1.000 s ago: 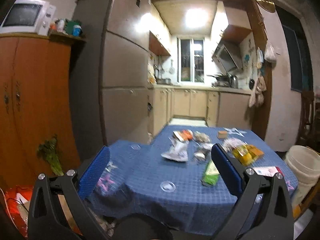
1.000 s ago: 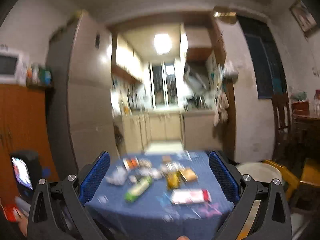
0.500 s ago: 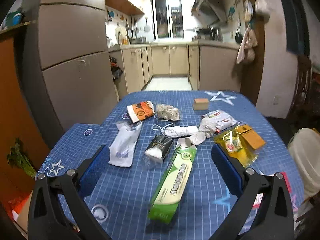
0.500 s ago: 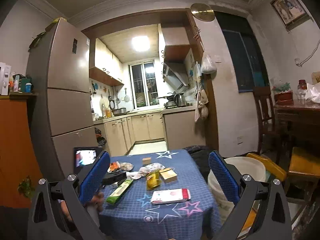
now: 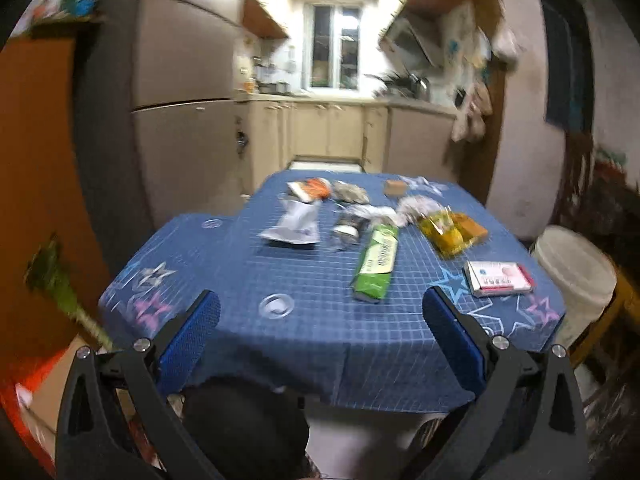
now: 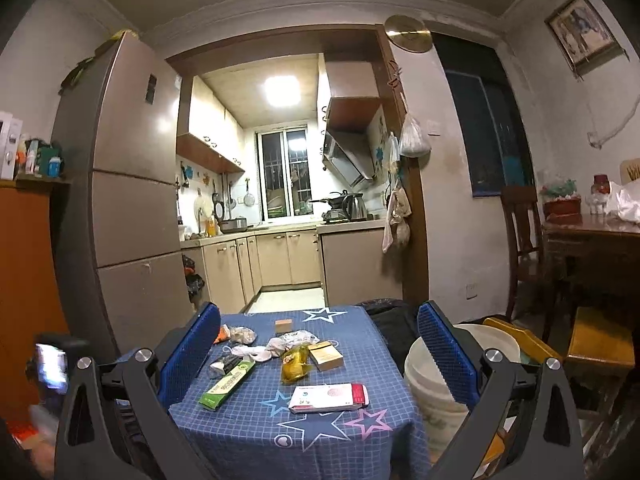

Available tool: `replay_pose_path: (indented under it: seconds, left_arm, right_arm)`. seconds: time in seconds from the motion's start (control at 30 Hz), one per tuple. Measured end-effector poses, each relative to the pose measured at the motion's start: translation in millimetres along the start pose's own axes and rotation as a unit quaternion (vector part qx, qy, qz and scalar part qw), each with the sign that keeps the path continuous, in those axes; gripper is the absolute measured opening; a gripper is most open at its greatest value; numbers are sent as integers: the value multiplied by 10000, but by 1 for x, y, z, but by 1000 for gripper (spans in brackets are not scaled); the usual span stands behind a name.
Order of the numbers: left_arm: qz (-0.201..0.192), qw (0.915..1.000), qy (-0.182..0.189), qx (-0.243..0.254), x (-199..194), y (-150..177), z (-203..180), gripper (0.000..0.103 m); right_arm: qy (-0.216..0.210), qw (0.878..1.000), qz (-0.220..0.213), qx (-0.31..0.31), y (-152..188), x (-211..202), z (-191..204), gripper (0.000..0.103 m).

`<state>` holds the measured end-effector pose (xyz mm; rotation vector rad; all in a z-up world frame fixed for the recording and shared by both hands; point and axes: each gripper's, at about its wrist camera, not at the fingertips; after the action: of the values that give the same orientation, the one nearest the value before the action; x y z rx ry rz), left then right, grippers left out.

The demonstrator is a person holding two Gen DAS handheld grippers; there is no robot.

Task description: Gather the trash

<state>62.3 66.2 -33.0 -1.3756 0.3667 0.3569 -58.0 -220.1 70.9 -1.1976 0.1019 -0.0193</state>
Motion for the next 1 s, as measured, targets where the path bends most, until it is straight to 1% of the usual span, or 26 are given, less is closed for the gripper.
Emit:
replay_pose_path:
  seconds: [0.07, 0.13, 0.17, 0.33, 0.47, 0.6, 0.77, 1.0]
  left_arm:
    - [-383, 9989, -221, -163, -25, 9, 9, 98]
    - [-564, 9977, -325, -167, -36, 13, 11, 98]
    - [-619, 9974, -316, -184, -38, 14, 12, 98]
    - [-732, 9967, -334, -78, -43, 15, 9, 98]
    - [-791, 9962, -326, 163, -46, 13, 0, 98]
    - [-853, 9953, -369, 260, -48, 12, -5, 98]
    - [-723, 9960, -418, 305, -45, 13, -8, 98]
    - [-759, 9954, -504, 307, -45, 14, -8, 98]
  right_arm:
    - [10, 10000, 48, -30, 2, 3, 3, 98]
    - [-71, 9999, 97, -7, 3, 4, 4, 98]
    - [-98, 9999, 114, 3, 3, 4, 7, 98]
    - [-53, 9999, 85, 38, 0, 2, 5, 98]
    - [-10, 9996, 226, 174, 2, 9, 1, 98]
    - [-25, 9994, 283, 217, 3, 12, 1, 98]
    - [-27, 9995, 266, 184, 4, 12, 2, 98]
    - [-38, 9993, 352, 135, 7, 13, 4, 98]
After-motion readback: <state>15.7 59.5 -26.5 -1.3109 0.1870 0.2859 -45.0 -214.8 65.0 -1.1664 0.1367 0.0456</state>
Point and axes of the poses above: each gripper's, at about its wrist camera, not at the fingertips, and x roughly the way its jaws point, z to its left, y to its underside, and after that the axes turned 14 degrees about x, right-handed
